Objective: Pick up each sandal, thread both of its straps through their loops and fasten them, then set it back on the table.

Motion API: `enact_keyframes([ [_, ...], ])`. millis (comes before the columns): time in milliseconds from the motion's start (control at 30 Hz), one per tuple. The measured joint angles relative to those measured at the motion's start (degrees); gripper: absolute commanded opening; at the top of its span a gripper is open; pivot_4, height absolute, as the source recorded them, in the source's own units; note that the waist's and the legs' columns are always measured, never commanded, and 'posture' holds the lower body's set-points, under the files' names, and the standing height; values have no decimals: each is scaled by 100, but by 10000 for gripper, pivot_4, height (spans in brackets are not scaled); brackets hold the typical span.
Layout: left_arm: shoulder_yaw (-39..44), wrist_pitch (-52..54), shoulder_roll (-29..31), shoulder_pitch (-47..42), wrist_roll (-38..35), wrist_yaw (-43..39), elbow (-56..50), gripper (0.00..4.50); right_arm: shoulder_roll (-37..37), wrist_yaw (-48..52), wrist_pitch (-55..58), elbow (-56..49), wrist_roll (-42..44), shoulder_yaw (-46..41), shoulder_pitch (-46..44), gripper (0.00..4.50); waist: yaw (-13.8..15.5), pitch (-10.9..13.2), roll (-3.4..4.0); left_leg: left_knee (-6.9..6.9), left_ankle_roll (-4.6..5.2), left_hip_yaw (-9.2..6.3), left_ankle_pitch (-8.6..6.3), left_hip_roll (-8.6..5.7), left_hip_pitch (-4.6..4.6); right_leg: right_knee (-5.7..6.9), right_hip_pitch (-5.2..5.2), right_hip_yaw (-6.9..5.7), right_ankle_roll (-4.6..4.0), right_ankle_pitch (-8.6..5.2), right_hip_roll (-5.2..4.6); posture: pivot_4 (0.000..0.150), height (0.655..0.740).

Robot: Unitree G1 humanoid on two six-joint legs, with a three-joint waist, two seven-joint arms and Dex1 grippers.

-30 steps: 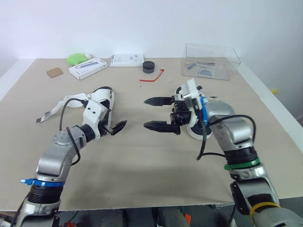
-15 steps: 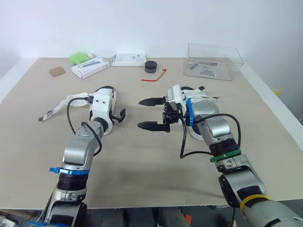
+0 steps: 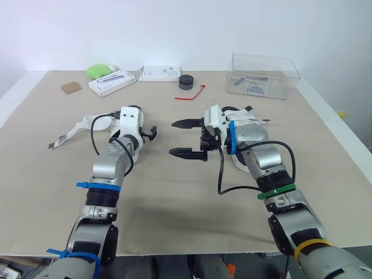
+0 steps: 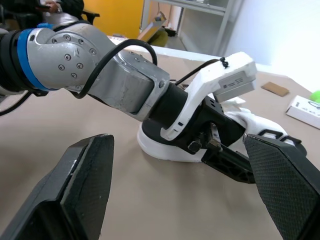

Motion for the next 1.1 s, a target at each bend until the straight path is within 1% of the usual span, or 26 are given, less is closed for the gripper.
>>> enact_keyframes([
  [300, 71, -252, -39, -492, 37, -37, 871, 45000, 25, -110, -72, 0, -66, 0, -1, 44285, 2, 0, 0, 0, 0, 0, 1, -2, 0, 0, 0, -1, 3, 2, 0, 1500, 7261],
  [333, 122, -260, -37, -559, 36, 13, 978, 39886, 25, -117, -81, 0, -72, 0, -1, 45000, 1, 0, 0, 0, 0, 0, 1, -2, 0, 0, 0, -1, 4, 2, 0, 1500, 7261],
  [367, 187, -266, -32, -619, 34, 62, 1088, 36469, 26, -122, -90, -1, -77, 0, -1, 45000, 0, 0, 0, 0, 0, 1, 1, -2, 0, 0, -1, -1, 4, 2, 0, 1500, 7261],
  [433, 303, -283, 4, -662, 34, 131, 1219, 27703, 27, -128, -103, -3, -79, 0, -1, 45000, -3, 0, 0, 0, 0, 1, 0, -1, 0, 1, -2, -1, 4, 2, 2, 1500, 7261],
  [500, 323, -303, 70, -667, 39, 103, 1258, 17643, 31, -133, -104, -6, -80, 0, -1, 45000, -2, 0, 0, 0, -1, 0, 1, 0, 0, 1, -2, -1, 4, 2, 2, 1500, 7261],
  [533, 322, -304, 125, -665, 40, 55, 1266, 11732, 35, -139, -104, -6, -79, 0, -1, 45000, -2, 0, 0, 0, -1, 0, 1, 0, -1, 1, -3, -1, 4, 2, 2, 1500, 7261],
  [600, 256, -315, 259, -638, 51, -199, 1215, 2921, 61, -141, -73, -6, -55, -5, -5, 45000, -1, 0, 0, 0, -2, 1, 1, -1, -1, 1, -4, -4, 4, 2, 2, 1500, 7261],
  [633, 175, -318, 353, -567, 56, -392, 1103, 556, 89, -140, -12, -10, -13, -12, -10, 45000, -3, 0, 0, -1, -2, 3, 1, -1, -1, 1, -5, -3, 4, 2, 2, 1500, 7261],
  [733, -220, -321, 696, -79, 20, -1263, 351, 556, 90, -81, 214, -24, 114, -43, -33, 45000, 1, 0, 1, -3, -6, 3, 2, -1, -9, 1, -14, -1, 3, 2, -1, 1500, 7261],
  [767, -443, -328, 963, 293, -36, -1719, -219, 556, 69, -8, 304, -72, 160, -47, -48, 45000, -14, 0, 1, -5, -12, 11, 1, 1, -16, 4, -26, 4, 3, 1, -1, 1500, 7261],
  [833, -728, -365, 1376, 843, -141, -2425, -1021, 556, -72, 129, 426, -132, 254, -105, -55, 45000, -11, 1, 2, -6, -15, 13, 0, 3, -20, 3, -32, 6, -1, -1, -9, 1500, 7261],
  [900, -922, -624, 2076, 1664, -299, -3304, -2028, 556, -225, 309, 614, -231, 379, -151, -62, 45000, -45, 1, 2, -11, -17, 25, -5, 9, -22, 2, -43, 6, -9, -6, -11, 1500, 7261],
  [933, -946, -910, 2531, 2193, -429, -3888, -2586, 556, -422, 424, 731, -277, 459, -226, -36, 45000, -42, 1, 2, -11, -16, 23, -6, 9, -21, 3, -42, -1, -16, -10, -14, 1500, 7261],
  [1000, -939, -1149, 2799, 2487, -499, -4294, -2867, 556, -542, 503, 819, -300, 503, -290, -25, 45000, -21, 2, 3, -11, -15, 22, -5, 9, -18, 4, -41, -5, -18, -11, -17, 1500, 7261],
  [1033, -908, -1481, 3126, 2839, -585, -4700, -3123, 556, -566, 589, 887, -450, 558, -291, 33, 45000, -16, 1, 3, -10, -15, 22, -5, 13, -13, 6, -36, -7, -23, -14, -13, 1500, 7261],
  [1100, -887, -1658, 3259, 2999, -629, -4931, -3235, 556, -610, 640, 911, -530, 567, -288, 81, 45000, -3, 2, 4, -10, -9, 24, -1, 13, -9, 6, -33, -9, -25, -17, -12, 1500, 7261],
])
